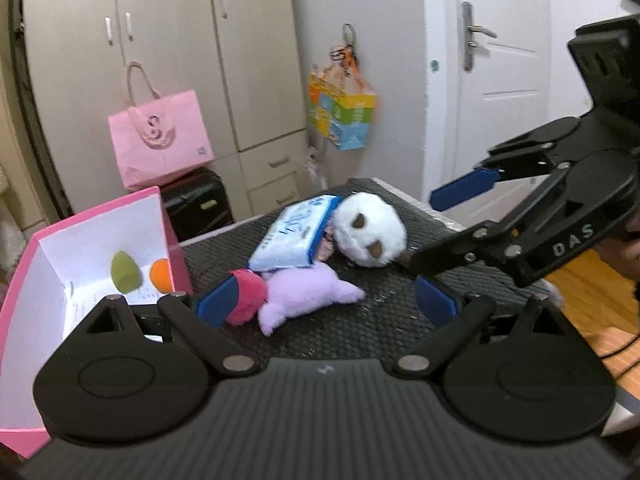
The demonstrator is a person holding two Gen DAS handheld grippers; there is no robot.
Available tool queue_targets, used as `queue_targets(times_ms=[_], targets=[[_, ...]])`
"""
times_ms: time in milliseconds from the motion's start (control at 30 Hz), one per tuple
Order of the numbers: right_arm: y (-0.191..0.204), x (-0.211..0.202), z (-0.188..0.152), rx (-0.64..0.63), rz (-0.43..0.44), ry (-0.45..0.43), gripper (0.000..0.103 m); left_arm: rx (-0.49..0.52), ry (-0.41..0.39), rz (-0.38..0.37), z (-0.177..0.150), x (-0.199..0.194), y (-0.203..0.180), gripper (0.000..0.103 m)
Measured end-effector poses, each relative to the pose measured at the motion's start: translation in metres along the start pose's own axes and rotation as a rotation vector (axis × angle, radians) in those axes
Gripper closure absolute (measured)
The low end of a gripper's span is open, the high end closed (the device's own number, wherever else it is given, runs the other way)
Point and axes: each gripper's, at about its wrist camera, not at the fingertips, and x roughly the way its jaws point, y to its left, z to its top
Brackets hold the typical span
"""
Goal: Organize soft objects
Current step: 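Move both tools back toward the pink plush and panda plush, then close the left tool on the white panda plush while the right tool pinches it too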
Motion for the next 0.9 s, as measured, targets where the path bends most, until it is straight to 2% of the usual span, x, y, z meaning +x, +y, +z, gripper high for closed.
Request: queue_targets(times_ms=[167, 400, 600, 800, 900], targets=[[-0.014, 0.016, -0.003, 0.008, -0.026, -0.002, 0.026, 0.01, 0.003, 0.048, -0.003, 0.023, -0.004, 0.007], [-0.039, 0.035, -0.014, 0.021, -0.11, -0.004, 0.026, -0.09, 0.005, 0.004, -0.005, 0.052, 0.002, 0.008], [-0.065, 0.057, -0.036, 0.034, -0.127, 0.01, 0.025, -0.165, -0.012, -0.083, 0.004, 0.074, -0.001, 0.008], [-0.078, 0.082, -0.052, -0.017, -0.147, -0.03, 0.025, -0.261, -0.033, -0.07, 0.013, 0.103, -0.005, 0.01], [-0.08, 0.091, -0.053, -0.038, -0.13, -0.042, 0.025, -0.272, -0.046, -0.098, 0.016, 0.118, -0.013, 0.012]])
